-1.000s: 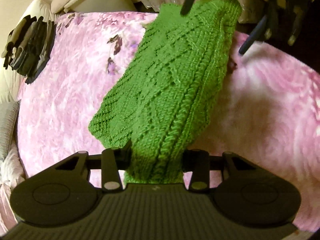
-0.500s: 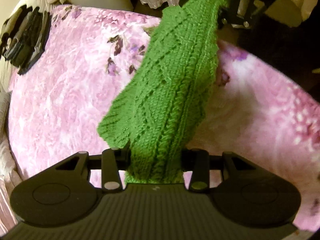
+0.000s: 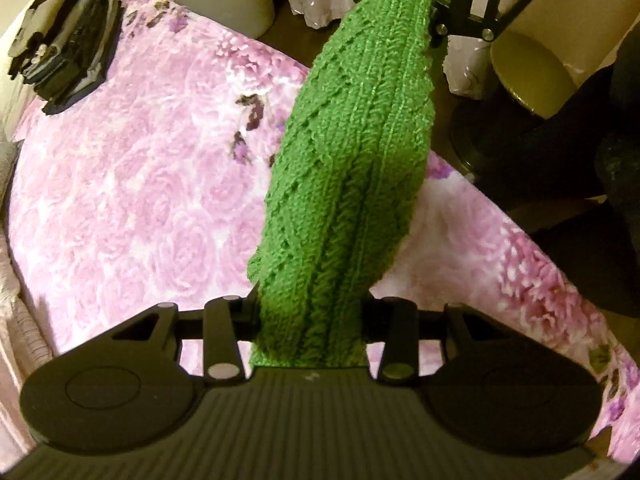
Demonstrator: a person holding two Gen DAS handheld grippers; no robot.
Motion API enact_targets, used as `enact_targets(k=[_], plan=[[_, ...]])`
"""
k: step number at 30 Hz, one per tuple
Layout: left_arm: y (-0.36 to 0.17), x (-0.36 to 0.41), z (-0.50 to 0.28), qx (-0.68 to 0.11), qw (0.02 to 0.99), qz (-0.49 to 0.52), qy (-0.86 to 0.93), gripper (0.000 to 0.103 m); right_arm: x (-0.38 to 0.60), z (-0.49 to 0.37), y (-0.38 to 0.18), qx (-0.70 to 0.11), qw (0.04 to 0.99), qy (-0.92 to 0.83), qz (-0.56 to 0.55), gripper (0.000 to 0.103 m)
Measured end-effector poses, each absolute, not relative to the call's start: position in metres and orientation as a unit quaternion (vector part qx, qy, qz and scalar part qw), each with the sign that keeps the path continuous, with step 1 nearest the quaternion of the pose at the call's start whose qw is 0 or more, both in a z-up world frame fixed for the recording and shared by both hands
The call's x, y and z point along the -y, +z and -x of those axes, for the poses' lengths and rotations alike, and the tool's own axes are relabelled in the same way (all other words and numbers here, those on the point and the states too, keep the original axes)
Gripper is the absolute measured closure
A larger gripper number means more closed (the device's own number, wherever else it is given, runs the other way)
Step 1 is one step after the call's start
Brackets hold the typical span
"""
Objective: Fold clothes
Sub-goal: 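Grasp the hanging vest end with the left gripper while the right gripper holds it up, then carry the hanging green vest with both grippers toward the clothes stack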
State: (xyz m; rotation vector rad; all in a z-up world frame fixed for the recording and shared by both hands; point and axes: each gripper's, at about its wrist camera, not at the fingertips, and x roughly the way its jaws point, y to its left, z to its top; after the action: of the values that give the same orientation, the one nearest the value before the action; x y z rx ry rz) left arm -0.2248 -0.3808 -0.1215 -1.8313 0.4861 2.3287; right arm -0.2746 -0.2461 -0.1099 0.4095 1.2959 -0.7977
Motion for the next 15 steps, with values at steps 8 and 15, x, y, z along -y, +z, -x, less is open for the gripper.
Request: enact_targets(k=[8,15], plan=[[-0.079,0.392,0.237,-0.167,0.057,0.601,0.779,0.066,0.261,0.287,-0.069,-0.581,0.71,-0.359,-0.173,0.073],[-0.057,0.396,0.271,-0.176,0.046,0.598,0.781,0.066,0.27,0.318,-0.048,-0.579,0.709,-0.368,-0.162,0.073]])
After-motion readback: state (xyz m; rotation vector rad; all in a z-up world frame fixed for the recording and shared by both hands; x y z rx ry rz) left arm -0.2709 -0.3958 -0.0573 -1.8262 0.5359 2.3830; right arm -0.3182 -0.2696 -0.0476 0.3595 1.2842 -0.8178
